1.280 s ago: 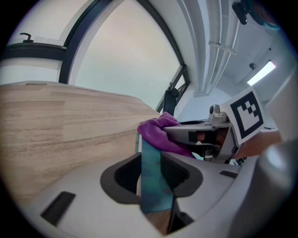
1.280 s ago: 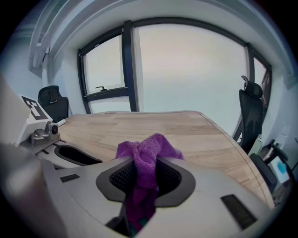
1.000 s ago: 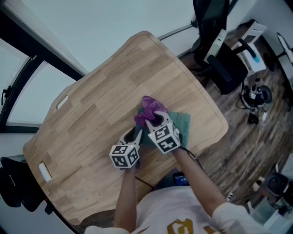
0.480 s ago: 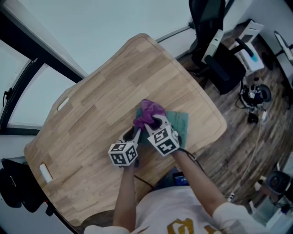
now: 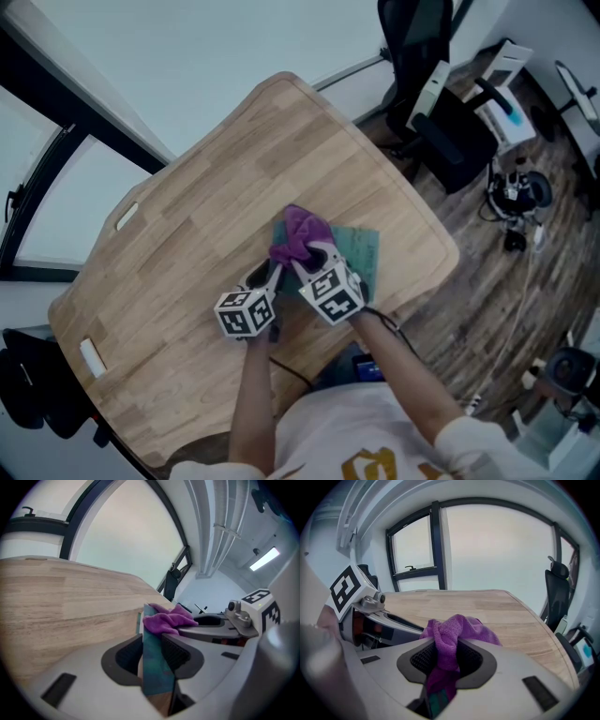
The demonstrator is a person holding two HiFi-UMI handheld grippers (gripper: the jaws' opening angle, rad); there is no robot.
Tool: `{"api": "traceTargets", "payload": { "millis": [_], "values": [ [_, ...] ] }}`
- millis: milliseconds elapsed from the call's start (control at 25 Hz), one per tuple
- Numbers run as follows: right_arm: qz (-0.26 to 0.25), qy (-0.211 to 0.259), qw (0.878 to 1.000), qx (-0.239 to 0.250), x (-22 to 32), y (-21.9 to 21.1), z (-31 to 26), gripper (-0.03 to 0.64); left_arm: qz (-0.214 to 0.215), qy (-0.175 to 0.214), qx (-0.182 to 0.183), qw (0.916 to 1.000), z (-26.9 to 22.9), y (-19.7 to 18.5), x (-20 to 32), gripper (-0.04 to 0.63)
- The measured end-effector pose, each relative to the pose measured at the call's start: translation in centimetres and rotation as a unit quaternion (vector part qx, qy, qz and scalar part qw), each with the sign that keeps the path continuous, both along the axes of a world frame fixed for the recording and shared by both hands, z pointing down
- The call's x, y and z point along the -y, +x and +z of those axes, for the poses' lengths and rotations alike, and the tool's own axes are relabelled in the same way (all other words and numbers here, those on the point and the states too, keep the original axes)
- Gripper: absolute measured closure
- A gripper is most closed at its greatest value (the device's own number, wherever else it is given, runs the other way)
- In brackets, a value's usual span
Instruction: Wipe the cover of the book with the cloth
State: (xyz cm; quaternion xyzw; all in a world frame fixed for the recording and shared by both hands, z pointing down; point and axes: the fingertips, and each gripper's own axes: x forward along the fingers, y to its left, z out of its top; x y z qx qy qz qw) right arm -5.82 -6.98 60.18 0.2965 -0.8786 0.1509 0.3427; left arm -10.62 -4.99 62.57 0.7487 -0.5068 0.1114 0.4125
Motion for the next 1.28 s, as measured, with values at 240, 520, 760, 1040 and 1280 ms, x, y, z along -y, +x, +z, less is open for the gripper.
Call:
{"api": "traceTargets", "payload": {
  "millis": [240, 520, 760, 1040, 1280],
  "values": [
    [-0.004, 0.002, 1.000, -0.003, -0.8, 0.1, 0.0, 0.518, 0.003, -0.021, -0.029, 0.9994, 0.2, -0.1, 0.0, 0.471],
    [-0.011, -0.006, 1.000, -0.001, -1.7, 0.1, 0.2, 0.518, 0.006, -0.032, -0.039, 0.9987, 0.4, -0.2, 0.1, 0.471],
    [-0.017, -0.012, 1.000, 0.002, -2.1, 0.1, 0.1, 0.518, 0.011, -0.042, -0.055, 0.9976, 0.4, -0.2, 0.1, 0.471],
    [-0.024, -0.021, 0.999, 0.005, -2.5, 0.0, 0.1, 0.518, 0.010, -0.053, -0.070, 0.9961, 0.6, -0.2, 0.1, 0.471],
    [-0.034, -0.047, 0.998, 0.009, -3.1, -0.2, 0.1, 0.518, 0.009, -0.057, -0.076, 0.9955, 0.6, -0.3, 0.2, 0.474]
  ]
}}
